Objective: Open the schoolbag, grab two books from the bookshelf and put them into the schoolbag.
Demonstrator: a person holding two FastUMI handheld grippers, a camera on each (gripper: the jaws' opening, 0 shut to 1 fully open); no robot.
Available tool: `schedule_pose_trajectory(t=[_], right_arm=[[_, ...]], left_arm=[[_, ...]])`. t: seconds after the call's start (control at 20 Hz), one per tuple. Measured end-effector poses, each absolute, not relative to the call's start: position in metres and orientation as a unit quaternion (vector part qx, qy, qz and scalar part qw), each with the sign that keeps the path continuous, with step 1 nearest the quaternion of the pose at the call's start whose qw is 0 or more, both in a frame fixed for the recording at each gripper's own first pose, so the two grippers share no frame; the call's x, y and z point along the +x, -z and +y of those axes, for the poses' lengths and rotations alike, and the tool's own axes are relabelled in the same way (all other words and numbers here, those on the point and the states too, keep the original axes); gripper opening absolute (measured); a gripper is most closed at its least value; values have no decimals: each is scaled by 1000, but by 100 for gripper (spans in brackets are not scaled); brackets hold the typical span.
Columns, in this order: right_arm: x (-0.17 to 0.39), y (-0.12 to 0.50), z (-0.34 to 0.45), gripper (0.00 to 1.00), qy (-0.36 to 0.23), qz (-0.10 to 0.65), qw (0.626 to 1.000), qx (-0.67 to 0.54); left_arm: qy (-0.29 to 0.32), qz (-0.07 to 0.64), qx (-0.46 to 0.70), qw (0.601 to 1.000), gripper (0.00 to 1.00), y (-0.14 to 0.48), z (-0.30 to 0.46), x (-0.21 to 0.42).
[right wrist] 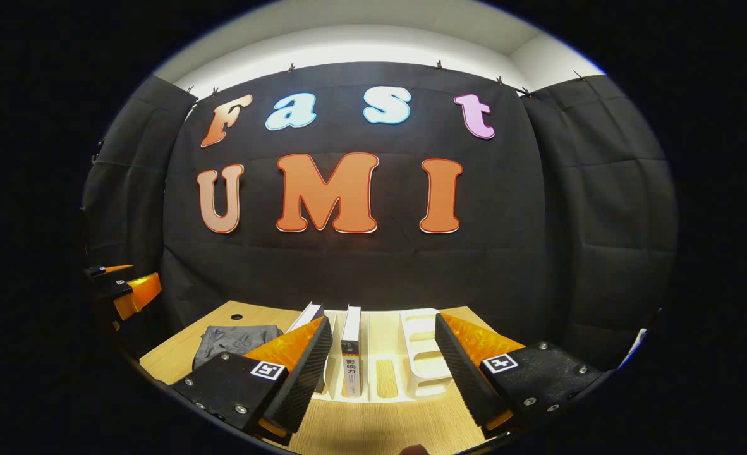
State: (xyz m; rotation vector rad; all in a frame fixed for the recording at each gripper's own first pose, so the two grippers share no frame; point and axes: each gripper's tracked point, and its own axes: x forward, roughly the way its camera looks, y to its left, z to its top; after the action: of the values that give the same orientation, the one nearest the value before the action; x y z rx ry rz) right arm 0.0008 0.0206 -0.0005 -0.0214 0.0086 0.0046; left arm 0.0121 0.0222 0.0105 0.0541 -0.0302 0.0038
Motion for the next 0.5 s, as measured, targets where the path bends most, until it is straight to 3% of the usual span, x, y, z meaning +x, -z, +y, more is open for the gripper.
schedule_pose_trajectory(t=[0.45, 0.5], right_arm=[[3, 13, 15, 97, 6, 20, 1000, -3], [4, 16, 13, 97, 8, 23, 1000, -1]], left_arm=[[8, -11, 113, 993, 100, -7, 25, 22], [12, -6, 127, 992, 97, -3, 24, 24]])
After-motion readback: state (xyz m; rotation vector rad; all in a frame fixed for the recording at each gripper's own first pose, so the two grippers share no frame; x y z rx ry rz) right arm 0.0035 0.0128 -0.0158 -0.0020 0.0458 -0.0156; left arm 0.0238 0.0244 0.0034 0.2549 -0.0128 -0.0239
